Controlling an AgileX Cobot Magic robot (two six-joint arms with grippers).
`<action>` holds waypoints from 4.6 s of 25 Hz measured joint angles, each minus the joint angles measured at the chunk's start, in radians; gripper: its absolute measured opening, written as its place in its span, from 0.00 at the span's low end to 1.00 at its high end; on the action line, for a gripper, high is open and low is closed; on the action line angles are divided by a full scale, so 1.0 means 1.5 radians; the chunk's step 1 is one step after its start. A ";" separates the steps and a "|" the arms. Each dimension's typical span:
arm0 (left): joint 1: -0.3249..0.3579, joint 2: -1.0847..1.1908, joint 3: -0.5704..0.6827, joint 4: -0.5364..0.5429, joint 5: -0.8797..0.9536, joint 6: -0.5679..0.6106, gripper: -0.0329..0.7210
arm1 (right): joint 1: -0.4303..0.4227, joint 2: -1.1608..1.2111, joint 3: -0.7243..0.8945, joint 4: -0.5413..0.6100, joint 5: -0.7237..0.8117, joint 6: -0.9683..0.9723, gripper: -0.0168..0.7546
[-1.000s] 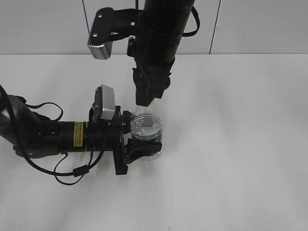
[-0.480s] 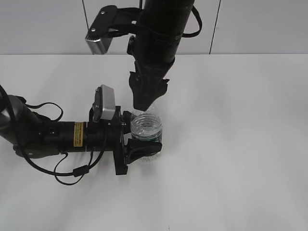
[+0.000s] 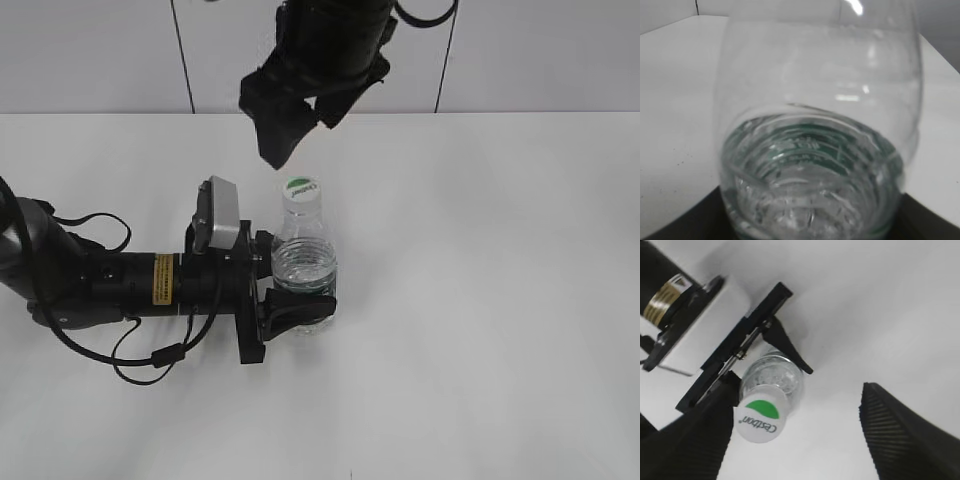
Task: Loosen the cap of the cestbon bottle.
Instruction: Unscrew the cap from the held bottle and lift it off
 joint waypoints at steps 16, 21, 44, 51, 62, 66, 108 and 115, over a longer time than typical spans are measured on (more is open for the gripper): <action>0.000 0.000 0.000 0.001 0.000 -0.001 0.59 | 0.000 -0.028 0.023 0.048 0.000 0.267 0.79; 0.000 0.000 0.000 0.000 -0.001 -0.001 0.59 | 0.000 -0.028 0.055 0.054 0.000 0.276 0.79; 0.000 0.000 0.000 0.000 -0.001 -0.002 0.59 | 0.000 -0.003 0.073 0.020 0.000 0.270 0.79; 0.000 0.000 0.000 0.000 -0.001 -0.002 0.59 | 0.000 -0.003 0.073 0.008 0.000 0.268 0.70; 0.000 0.000 0.000 0.000 -0.001 -0.002 0.59 | 0.000 -0.003 0.073 0.019 0.000 0.250 0.67; 0.000 0.000 0.000 0.000 -0.001 -0.002 0.59 | 0.000 -0.001 0.073 0.021 0.000 0.243 0.67; 0.000 0.000 0.000 0.000 -0.001 -0.003 0.59 | 0.000 0.026 0.060 0.042 0.000 0.222 0.67; 0.000 0.000 0.000 0.000 -0.001 -0.003 0.59 | 0.000 0.024 0.051 0.056 0.000 0.220 0.67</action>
